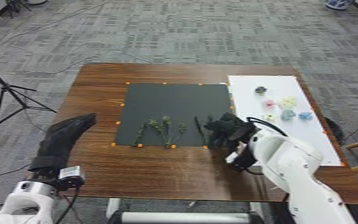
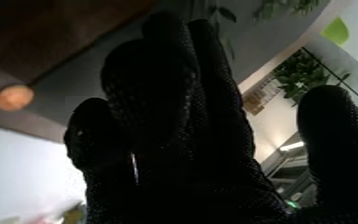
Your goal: Arrange flowers
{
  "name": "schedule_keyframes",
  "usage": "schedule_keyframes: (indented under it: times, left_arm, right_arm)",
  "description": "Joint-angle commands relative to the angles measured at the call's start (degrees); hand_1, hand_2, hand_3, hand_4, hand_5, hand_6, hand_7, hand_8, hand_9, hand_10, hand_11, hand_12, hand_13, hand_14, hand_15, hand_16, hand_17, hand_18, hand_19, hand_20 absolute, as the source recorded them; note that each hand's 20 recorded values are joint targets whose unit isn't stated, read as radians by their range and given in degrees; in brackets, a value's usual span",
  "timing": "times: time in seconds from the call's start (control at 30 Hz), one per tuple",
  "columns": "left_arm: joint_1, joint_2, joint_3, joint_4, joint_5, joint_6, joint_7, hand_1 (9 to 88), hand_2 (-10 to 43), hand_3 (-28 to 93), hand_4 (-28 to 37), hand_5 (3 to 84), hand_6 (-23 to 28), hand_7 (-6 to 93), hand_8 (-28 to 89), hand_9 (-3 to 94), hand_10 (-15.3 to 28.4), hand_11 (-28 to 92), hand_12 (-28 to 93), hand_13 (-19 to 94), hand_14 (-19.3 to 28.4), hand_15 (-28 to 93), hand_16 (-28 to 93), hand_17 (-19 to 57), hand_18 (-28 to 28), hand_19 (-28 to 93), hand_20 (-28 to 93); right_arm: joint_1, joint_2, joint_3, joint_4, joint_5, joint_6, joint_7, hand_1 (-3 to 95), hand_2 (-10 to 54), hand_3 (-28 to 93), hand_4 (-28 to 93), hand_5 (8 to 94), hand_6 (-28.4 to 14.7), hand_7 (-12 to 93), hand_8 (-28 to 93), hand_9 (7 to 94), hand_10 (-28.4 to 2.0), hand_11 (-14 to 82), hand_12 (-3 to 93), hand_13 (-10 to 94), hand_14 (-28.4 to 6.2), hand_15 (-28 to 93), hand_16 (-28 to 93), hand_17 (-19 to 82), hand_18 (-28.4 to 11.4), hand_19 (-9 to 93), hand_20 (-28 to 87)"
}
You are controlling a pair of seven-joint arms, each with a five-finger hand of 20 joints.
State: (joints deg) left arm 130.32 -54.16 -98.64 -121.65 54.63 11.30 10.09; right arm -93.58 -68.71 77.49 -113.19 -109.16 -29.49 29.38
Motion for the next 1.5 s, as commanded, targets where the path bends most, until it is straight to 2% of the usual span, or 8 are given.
schedule_keyframes:
  times: [0.03,0.3,0.57,0.7,0.8,1.0,1.27,1.5]
  left_arm:
    - [-0.8,0.11,-0.13,1.03,0.30,1.32,0.49,27.8,-3.8,68,-18.6,50.6,4.3,13.6,-8,42.7,13.0,18,11,30,14.6,8,3,1.3,11.2,4,15]
    - [0.3,1.90,-4.04,1.01,-1.01,9.42,6.11,28.2,-3.5,69,-18.8,51.8,4.5,14.1,-8,44.2,13.4,19,11,31,14.7,9,3,1.8,11.1,4,15]
    - [6.9,1.19,-7.67,-0.12,-1.17,18.17,11.26,28.4,-3.9,70,-19.3,54.0,4.1,16.3,-9,46.8,13.3,21,11,33,14.7,11,2,3.1,11.0,5,15]
    - [8.2,-0.66,-6.21,0.11,-5.82,25.76,17.31,31.5,-5.3,71,-19.3,54.8,4.0,17.4,-9,47.1,13.4,22,11,34,14.1,11,2,5.2,10.6,6,16]
    - [8.7,-1.01,-5.14,0.15,-8.63,29.51,18.84,35.1,-7.0,71,-18.2,53.2,3.5,19.0,-10,45.7,13.2,22,10,34,13.5,11,1,7.0,11.5,8,17]
    - [10.2,-2.49,-4.62,-0.51,-7.86,26.69,16.76,37.0,-7.7,70,-17.1,51.4,3.2,20.8,-11,44.3,12.5,23,10,34,13.3,13,1,7.3,11.8,9,17]
    - [10.1,-3.32,0.08,-0.15,-6.98,22.39,15.60,33.4,-7.0,71,-16.9,52.3,3.1,20.6,-11,45.7,13.1,23,10,34,14.0,13,1,5.8,11.4,9,17]
    - [7.7,-3.61,4.77,0.19,-4.99,21.02,13.62,32.7,-6.8,71,-17.3,52.9,3.2,20.3,-11,46.5,13.3,23,10,35,14.4,14,1,5.5,11.5,8,17]
  right_arm:
    - [-0.1,-0.6,-1.3,-0.6,-1.0,1.3,-1.2,16.2,12.7,57,-7,75.7,-5.9,14,-4,84.4,-16.9,11.7,16.3,94,-7.0,44,31,57,-18.9,93,36]
    - [-2.3,1.9,2.6,-4.3,-4.4,6.7,-3.7,16.2,11.6,59,-6,75.9,-5.7,14,-3,85.2,-16.7,12.1,16.7,94,-7.0,44,31,57,-19.0,93,36]
    - [-4.7,10.1,1.6,-3.1,-16.6,28.3,-9.3,23.2,2.5,59,-6,71.2,-5.1,17,-3,82.7,-15.7,14.9,20.4,90,-7.5,42,34,51,-20.1,90,38]
    - [-6.0,12.8,2.3,0.8,-22.7,35.1,-9.3,29.2,-4.5,63,-8,63.1,-5.5,17,-4,73.9,-16.1,15.1,20.1,78,-10.8,40,33,40,-21.9,78,44]
    - [-7.3,14.9,3.6,3.1,-27.1,37.0,-9.7,32.1,-9.1,66,-10,59.9,-5.0,19,-4,70.2,-15.8,15.6,20.5,74,-11.4,41,32,37,-22.3,74,48]
    - [-9.1,19.6,5.9,7.3,-32.0,36.2,-11.5,31.8,-9.5,67,-14,56.6,-4.7,19,-5,67.4,-15.4,17.0,21.6,71,-11.8,44,33,34,-23.0,73,51]
    - [-5.2,25.2,0.9,13.1,-32.8,37.0,-15.9,30.5,-9.5,68,-17,57.0,-4.2,20,-5,68.9,-14.7,18.8,21.7,71,-11.9,47,33,34,-23.2,73,53]
    - [-1.0,25.9,-3.1,15.3,-33.8,36.5,-16.3,30.5,-9.5,68,-17,57.2,-4.0,20,-6,69.0,-14.6,18.9,21.6,71,-11.9,47,33,34,-23.2,73,54]
